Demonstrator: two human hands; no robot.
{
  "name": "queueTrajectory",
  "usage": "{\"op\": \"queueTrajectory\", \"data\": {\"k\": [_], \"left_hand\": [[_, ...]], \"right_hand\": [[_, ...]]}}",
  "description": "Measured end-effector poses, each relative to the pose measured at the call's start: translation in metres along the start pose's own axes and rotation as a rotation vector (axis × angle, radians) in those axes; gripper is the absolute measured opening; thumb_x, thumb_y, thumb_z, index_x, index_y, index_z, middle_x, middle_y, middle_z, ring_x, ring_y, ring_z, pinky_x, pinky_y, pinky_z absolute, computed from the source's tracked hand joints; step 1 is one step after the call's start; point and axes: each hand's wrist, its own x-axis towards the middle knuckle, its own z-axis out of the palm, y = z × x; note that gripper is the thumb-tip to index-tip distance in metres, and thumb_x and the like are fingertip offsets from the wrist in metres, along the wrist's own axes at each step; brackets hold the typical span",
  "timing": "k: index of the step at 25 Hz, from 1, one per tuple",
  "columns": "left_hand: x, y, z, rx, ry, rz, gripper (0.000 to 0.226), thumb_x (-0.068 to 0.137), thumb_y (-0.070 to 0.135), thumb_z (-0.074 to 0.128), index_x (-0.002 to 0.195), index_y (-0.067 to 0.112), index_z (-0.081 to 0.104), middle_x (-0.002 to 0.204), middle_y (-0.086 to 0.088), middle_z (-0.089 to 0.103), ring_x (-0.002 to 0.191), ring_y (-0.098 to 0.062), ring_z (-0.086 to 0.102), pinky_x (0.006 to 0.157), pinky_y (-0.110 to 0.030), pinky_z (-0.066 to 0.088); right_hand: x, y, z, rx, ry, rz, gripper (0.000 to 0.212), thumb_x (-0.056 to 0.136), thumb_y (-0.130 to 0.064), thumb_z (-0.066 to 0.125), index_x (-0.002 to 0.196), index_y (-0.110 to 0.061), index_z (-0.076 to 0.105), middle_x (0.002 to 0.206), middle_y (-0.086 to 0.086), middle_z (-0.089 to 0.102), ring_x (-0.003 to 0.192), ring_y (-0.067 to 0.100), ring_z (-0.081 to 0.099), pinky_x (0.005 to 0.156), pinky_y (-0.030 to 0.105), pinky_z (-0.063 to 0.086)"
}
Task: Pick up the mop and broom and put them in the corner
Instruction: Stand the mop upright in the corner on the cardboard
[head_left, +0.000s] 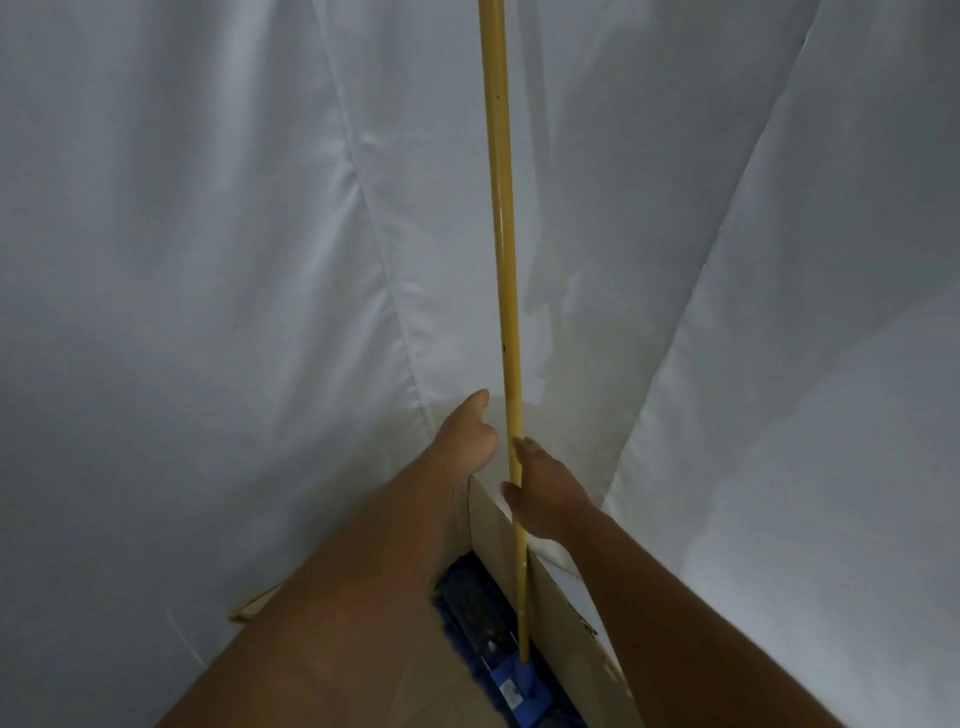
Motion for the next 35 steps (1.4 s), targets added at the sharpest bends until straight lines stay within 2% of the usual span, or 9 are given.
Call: {"op": "queueTrajectory", "data": {"k": [4,6,10,13,17,23,29,34,35], "left_hand": [[-0.002,-0.015,-0.009,0.457,0.016,0.207,0.065,0.089,-0.001,0.042,0.147,0.009,0.014,0.156,-0.015,0.02,0.142,-0.031,0.02,0.113,-0.041,0.025],[-0.003,-0.017,-0.009,0.649,0.025,0.279,0.071,0.089,0.002,0.044,0.148,0.007,0.006,0.159,-0.012,0.009,0.145,-0.03,0.007,0.117,-0.043,0.018],[-0.01,-0.019,-0.006,0.855,0.096,0.331,0.077,0.09,0.011,0.047,0.148,0.009,-0.004,0.16,-0.01,-0.003,0.146,-0.028,-0.005,0.119,-0.044,0.008],[-0.02,-0.011,-0.006,0.846,0.159,0.377,0.07,0.095,0.019,0.041,0.148,0.009,-0.003,0.16,-0.01,-0.001,0.146,-0.028,-0.004,0.118,-0.044,0.006],[-0.04,0.007,-0.011,0.809,0.349,0.451,0.066,0.098,0.035,0.034,0.148,0.008,0.001,0.159,-0.013,0.007,0.146,-0.03,0.002,0.117,-0.045,0.009],[-0.08,0.033,-0.028,0.835,0.52,0.467,0.066,0.097,0.037,0.033,0.148,0.007,0.002,0.159,-0.014,0.009,0.145,-0.03,0.004,0.117,-0.044,0.008],[-0.145,0.042,-0.06,0.858,0.653,0.338,0.066,0.098,0.038,0.027,0.147,0.006,-0.001,0.159,-0.014,0.003,0.146,-0.029,-0.002,0.117,-0.042,0.002],[-0.222,0.025,-0.067,0.82,0.797,0.202,0.065,0.098,0.036,0.026,0.147,0.006,-0.004,0.16,-0.013,0.0,0.146,-0.027,-0.006,0.117,-0.041,0.0],[-0.256,0.008,-0.067,0.813,0.848,0.113,0.065,0.098,0.036,0.026,0.147,0.006,-0.004,0.16,-0.013,0.0,0.146,-0.027,-0.005,0.117,-0.041,0.0]], "right_hand": [[0.003,0.001,-0.012,-0.155,0.055,0.026,0.068,0.093,-0.027,0.047,0.149,-0.015,0.009,0.16,0.005,0.007,0.144,0.025,0.014,0.112,0.044,0.024],[0.003,0.0,-0.014,-0.232,0.093,0.039,0.068,0.094,-0.027,0.047,0.148,-0.014,0.009,0.16,0.007,0.007,0.144,0.026,0.011,0.113,0.046,0.022],[-0.008,-0.003,-0.02,-0.349,0.134,0.033,0.066,0.095,-0.03,0.042,0.148,-0.014,0.007,0.16,0.008,0.005,0.145,0.027,0.005,0.115,0.047,0.015],[-0.027,-0.009,-0.033,-0.419,0.146,0.022,0.065,0.096,-0.032,0.038,0.148,-0.014,0.004,0.16,0.008,0.002,0.145,0.027,0.001,0.116,0.048,0.009],[-0.052,-0.017,-0.057,-0.641,0.323,-0.042,0.064,0.096,-0.026,0.036,0.148,-0.011,0.002,0.159,0.011,0.0,0.145,0.029,-0.005,0.115,0.05,-0.001],[-0.078,-0.031,-0.105,-0.748,0.506,-0.089,0.062,0.097,-0.029,0.029,0.147,-0.009,0.0,0.159,0.013,-0.002,0.145,0.029,-0.009,0.114,0.048,-0.006],[-0.105,-0.056,-0.148,-0.734,0.604,-0.189,0.059,0.098,-0.034,0.02,0.147,-0.008,0.0,0.159,0.012,0.0,0.145,0.028,-0.006,0.114,0.044,-0.007],[-0.136,-0.076,-0.141,-0.709,0.571,-0.375,0.06,0.098,-0.036,0.018,0.147,-0.008,-0.002,0.159,0.012,-0.002,0.145,0.025,-0.007,0.114,0.04,-0.007],[-0.151,-0.089,-0.125,-0.712,0.523,-0.454,0.06,0.098,-0.036,0.019,0.147,-0.008,0.0,0.159,0.012,-0.001,0.145,0.025,-0.006,0.115,0.04,-0.005]]}}
